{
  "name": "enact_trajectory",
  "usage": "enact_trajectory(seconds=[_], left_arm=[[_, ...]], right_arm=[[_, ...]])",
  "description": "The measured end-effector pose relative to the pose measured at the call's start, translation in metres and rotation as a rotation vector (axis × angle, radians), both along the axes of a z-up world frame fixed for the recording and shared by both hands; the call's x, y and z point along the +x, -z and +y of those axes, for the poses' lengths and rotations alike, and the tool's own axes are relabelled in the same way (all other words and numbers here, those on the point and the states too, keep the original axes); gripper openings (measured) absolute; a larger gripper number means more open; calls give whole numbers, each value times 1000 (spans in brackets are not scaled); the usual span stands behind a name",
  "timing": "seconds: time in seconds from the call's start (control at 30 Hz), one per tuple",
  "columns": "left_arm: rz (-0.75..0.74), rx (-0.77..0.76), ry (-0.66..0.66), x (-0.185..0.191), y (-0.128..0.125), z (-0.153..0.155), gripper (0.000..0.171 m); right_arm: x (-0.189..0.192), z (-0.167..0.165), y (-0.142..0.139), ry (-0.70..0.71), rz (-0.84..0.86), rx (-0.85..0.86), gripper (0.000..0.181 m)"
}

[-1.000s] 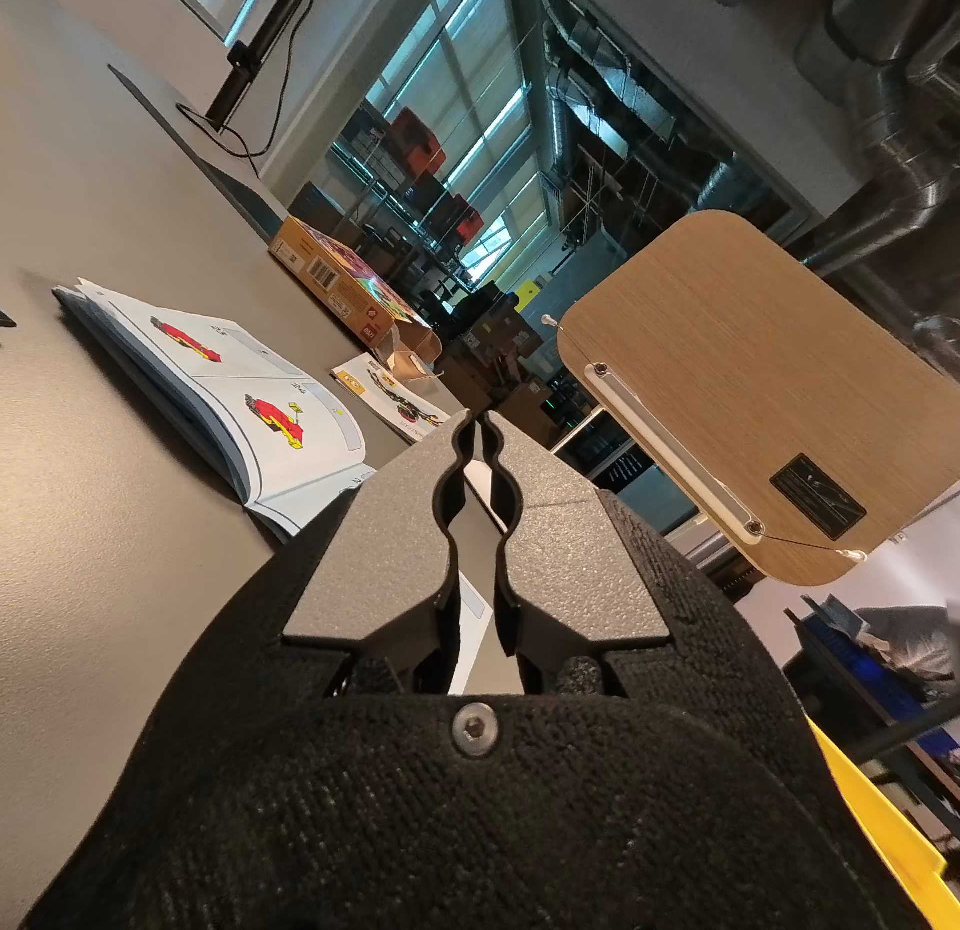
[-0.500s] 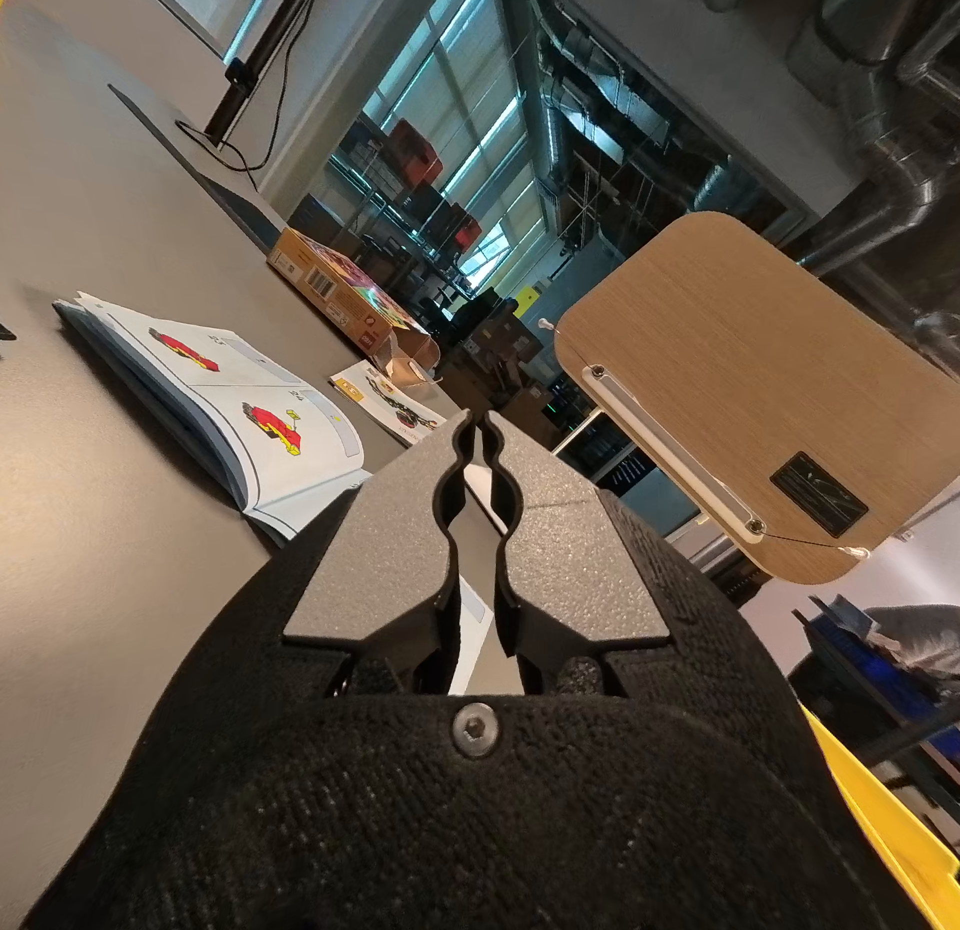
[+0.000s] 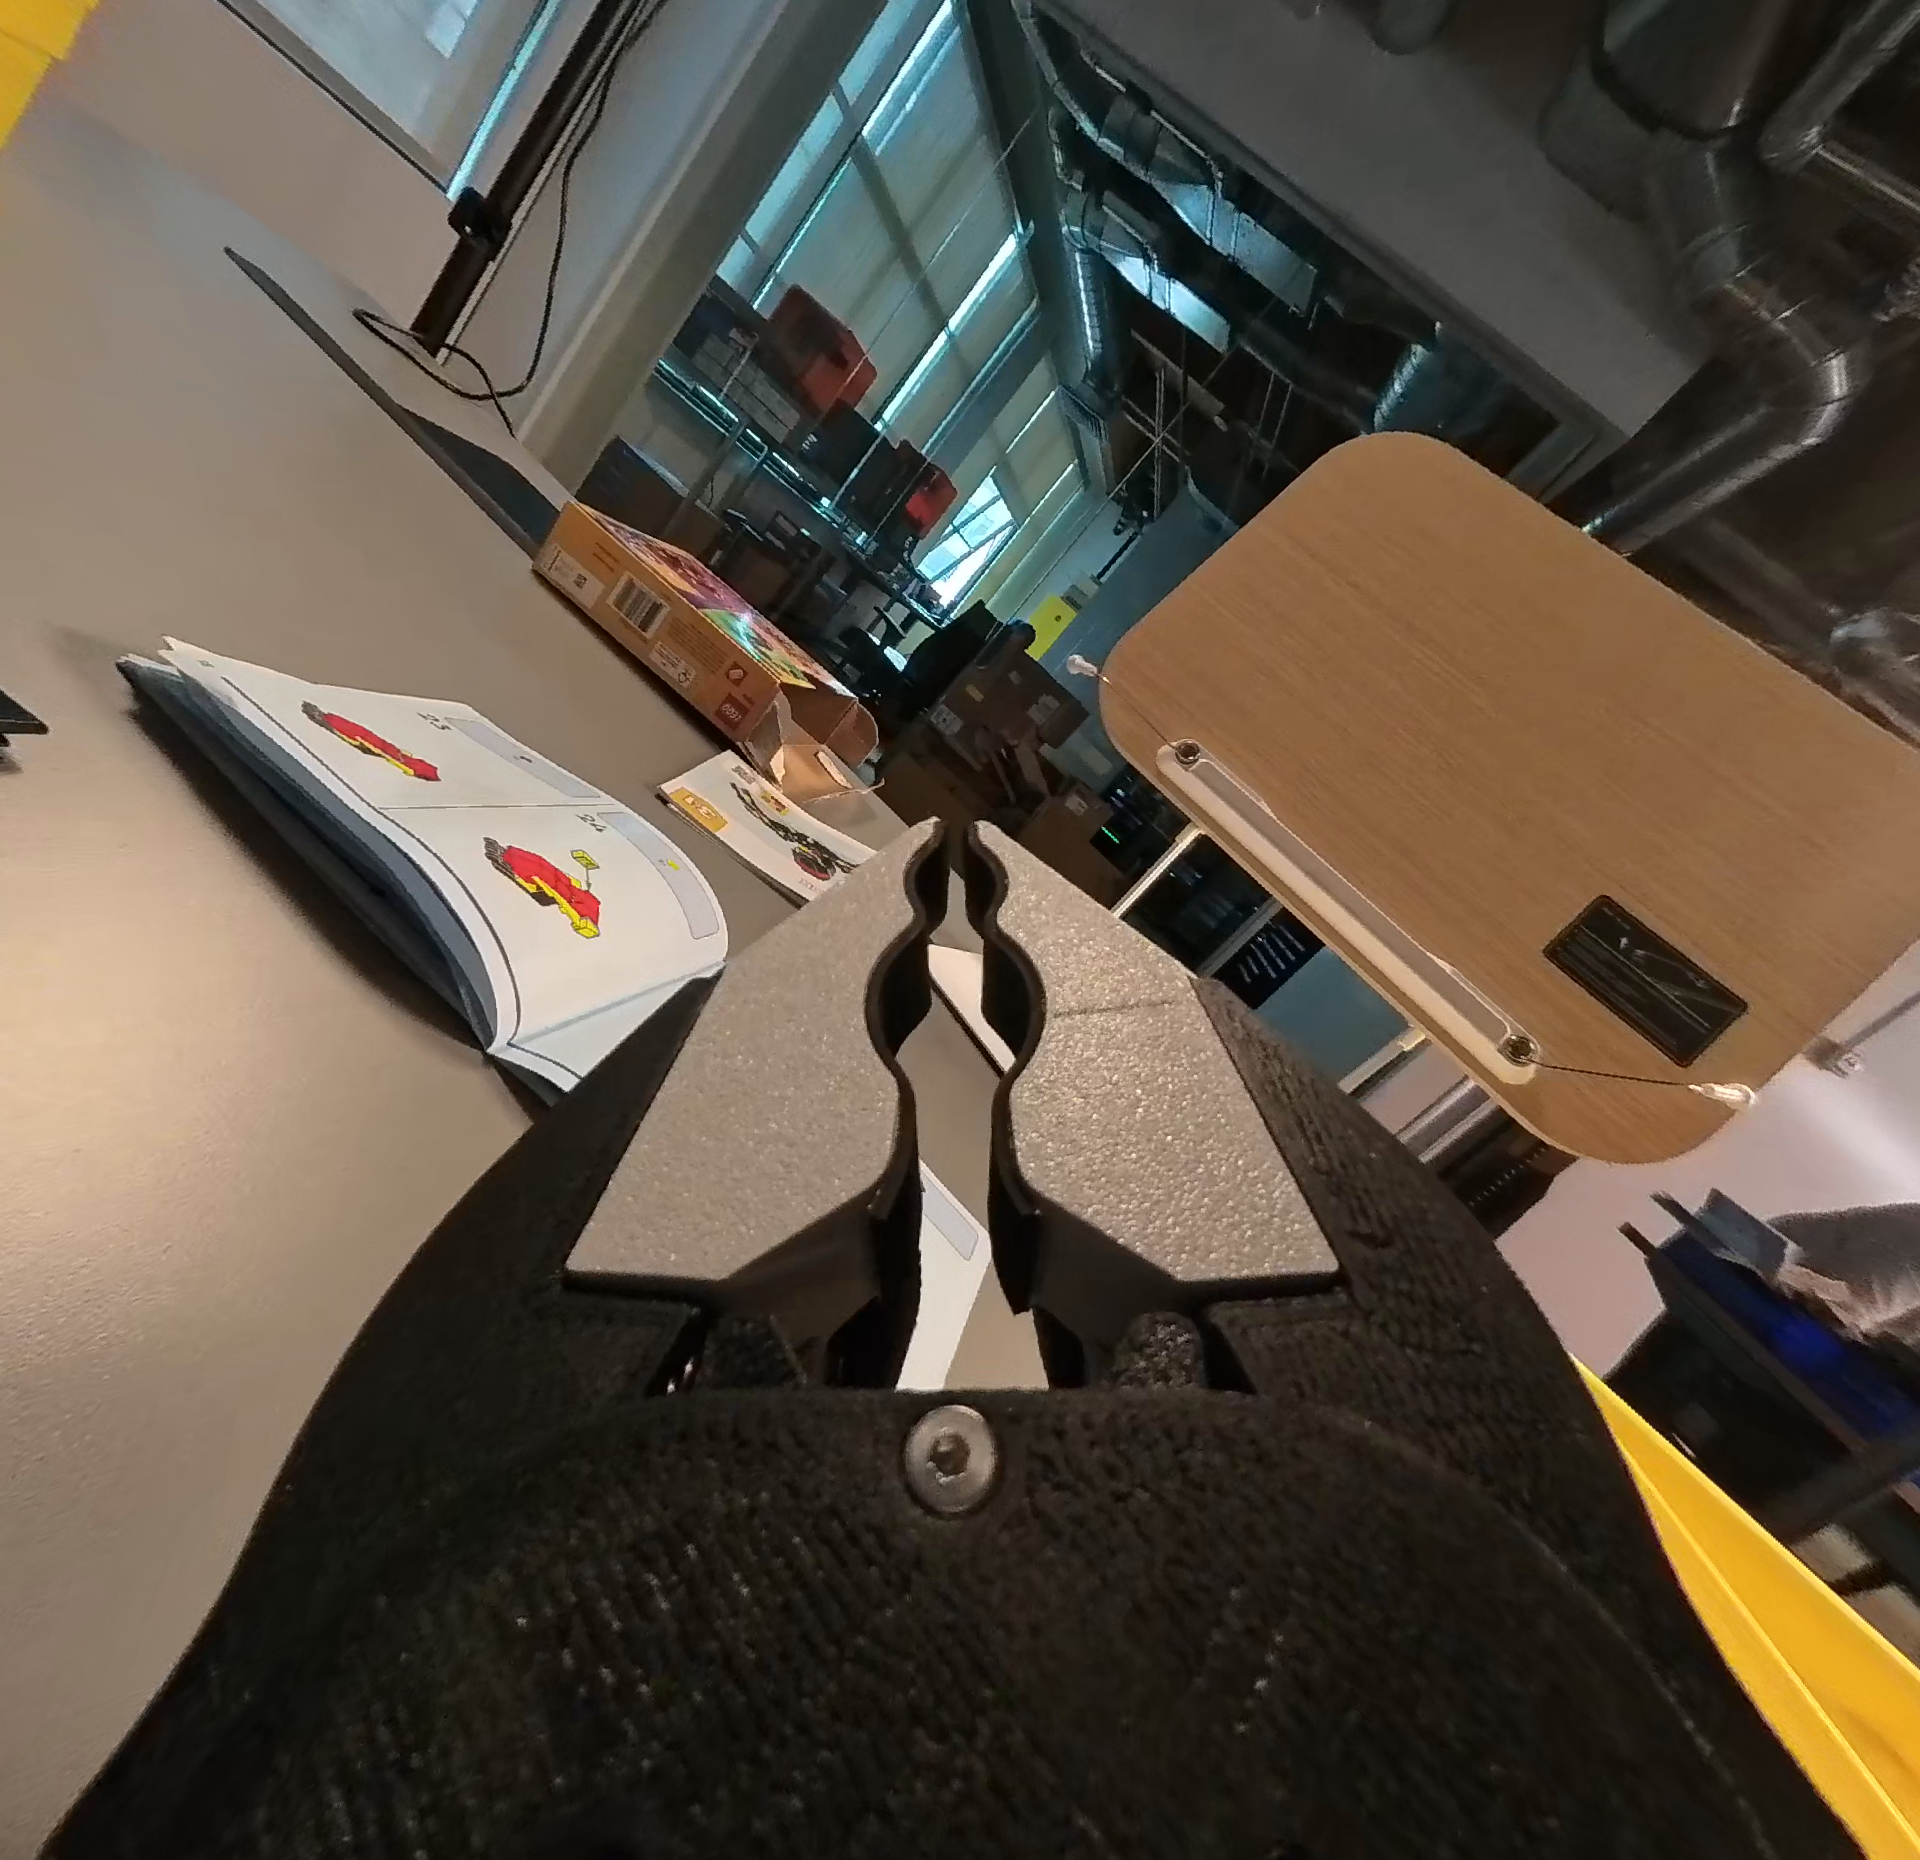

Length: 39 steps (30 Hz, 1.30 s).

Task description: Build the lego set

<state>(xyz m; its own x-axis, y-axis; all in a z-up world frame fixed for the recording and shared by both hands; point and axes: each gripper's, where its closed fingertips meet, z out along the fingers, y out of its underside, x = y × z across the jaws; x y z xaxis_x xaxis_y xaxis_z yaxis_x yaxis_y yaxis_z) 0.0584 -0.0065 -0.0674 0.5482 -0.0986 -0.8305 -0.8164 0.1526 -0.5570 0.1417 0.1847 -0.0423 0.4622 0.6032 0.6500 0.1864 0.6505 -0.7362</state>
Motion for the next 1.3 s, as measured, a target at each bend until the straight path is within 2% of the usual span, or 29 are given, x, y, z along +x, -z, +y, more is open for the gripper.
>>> enact_trajectory(seconds=[0.1,0.23,0.4,0.5,0.57,0.67,0.83,0.97,1.07,1.13,1.2,1.3], left_arm=[[0,32,-154,-33,-5,-22,0],[-134,84,-279,-60,-12,-64,0],[-155,115,-388,-84,-14,-94,1],[-299,16,-441,-102,0,-99,1],[-349,-29,-472,-110,6,-101,15],[-366,-14,-504,-118,5,-104,30],[-745,96,-551,-148,-18,-121,34],[-818,48,-677,-195,-27,-134,37],[-888,-94,-668,-218,-42,-125,36],[-894,-253,-709,-237,-40,-115,30],[-885,-458,-708,-250,-24,-102,25],[-868,-778,-703,-267,16,-87,20]], right_arm=[[2,2,-1,7,11,-9,0],[4,3,-2,10,21,-15,0],[4,3,-1,18,16,-10,0],[5,4,-1,27,21,-15,0],[6,6,-1,33,25,-20,0],[7,8,-1,37,30,-29,0],[8,10,-1,42,36,-41,0],[8,10,-1,41,33,-41,0],[6,9,0,39,24,-38,0],[6,9,0,42,20,-33,0],[6,9,0,45,21,-35,0],[7,11,0,46,25,-43,0]])
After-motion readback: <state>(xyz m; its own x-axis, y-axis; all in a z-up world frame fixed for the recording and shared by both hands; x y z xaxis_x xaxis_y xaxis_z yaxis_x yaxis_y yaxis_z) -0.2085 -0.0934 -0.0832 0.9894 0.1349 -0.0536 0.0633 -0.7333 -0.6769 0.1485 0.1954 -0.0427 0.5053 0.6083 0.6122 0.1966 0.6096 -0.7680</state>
